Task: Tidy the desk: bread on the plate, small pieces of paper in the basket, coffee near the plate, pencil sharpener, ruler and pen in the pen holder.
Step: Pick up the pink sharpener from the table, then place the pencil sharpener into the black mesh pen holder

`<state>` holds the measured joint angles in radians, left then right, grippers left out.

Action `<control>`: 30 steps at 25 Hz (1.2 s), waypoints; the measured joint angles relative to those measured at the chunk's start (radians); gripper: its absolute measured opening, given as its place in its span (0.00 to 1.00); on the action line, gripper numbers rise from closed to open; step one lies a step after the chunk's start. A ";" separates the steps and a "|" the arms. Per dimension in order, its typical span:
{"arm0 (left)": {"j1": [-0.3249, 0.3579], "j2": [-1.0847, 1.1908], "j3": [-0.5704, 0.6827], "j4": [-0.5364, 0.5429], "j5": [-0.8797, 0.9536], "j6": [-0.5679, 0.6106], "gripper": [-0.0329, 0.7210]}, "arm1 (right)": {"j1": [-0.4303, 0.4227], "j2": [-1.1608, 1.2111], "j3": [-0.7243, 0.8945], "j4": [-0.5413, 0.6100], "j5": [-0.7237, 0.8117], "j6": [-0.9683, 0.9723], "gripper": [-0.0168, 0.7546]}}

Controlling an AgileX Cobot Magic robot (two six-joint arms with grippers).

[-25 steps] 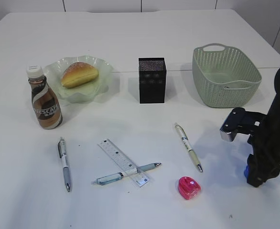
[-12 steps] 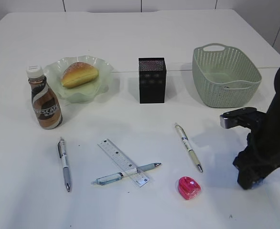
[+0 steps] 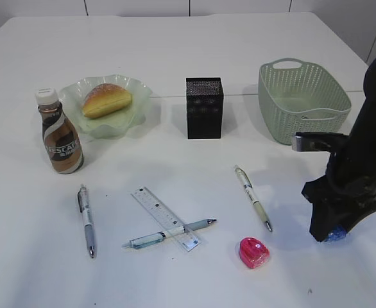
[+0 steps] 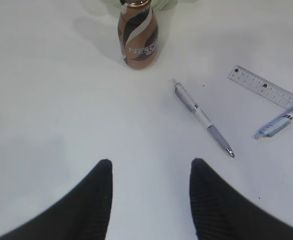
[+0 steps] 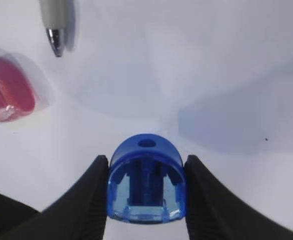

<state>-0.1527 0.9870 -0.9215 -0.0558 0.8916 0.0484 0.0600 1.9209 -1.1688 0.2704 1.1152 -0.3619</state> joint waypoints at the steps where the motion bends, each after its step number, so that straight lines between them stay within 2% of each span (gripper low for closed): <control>1: 0.000 0.000 0.000 0.000 0.000 0.000 0.51 | 0.000 0.000 -0.016 0.008 0.029 0.009 0.46; 6: 0.000 0.000 0.000 0.000 0.000 0.000 0.51 | 0.000 0.000 -0.073 0.045 0.067 0.037 0.46; 19: 0.000 0.000 0.000 -0.002 -0.046 0.000 0.50 | 0.000 0.009 -0.429 0.176 0.095 0.035 0.46; 26: 0.000 0.000 0.000 -0.042 -0.139 0.000 0.50 | 0.000 0.014 -0.538 0.335 0.068 -0.110 0.46; 28: 0.000 0.000 0.000 -0.047 -0.162 0.000 0.50 | 0.002 0.014 -0.543 0.441 -0.019 -0.251 0.46; 30: 0.000 0.000 0.000 -0.047 -0.188 0.000 0.50 | 0.006 0.014 -0.543 0.483 -0.070 -0.329 0.46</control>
<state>-0.1527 0.9870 -0.9215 -0.1023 0.7035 0.0484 0.0658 1.9349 -1.7116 0.7537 1.0455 -0.6908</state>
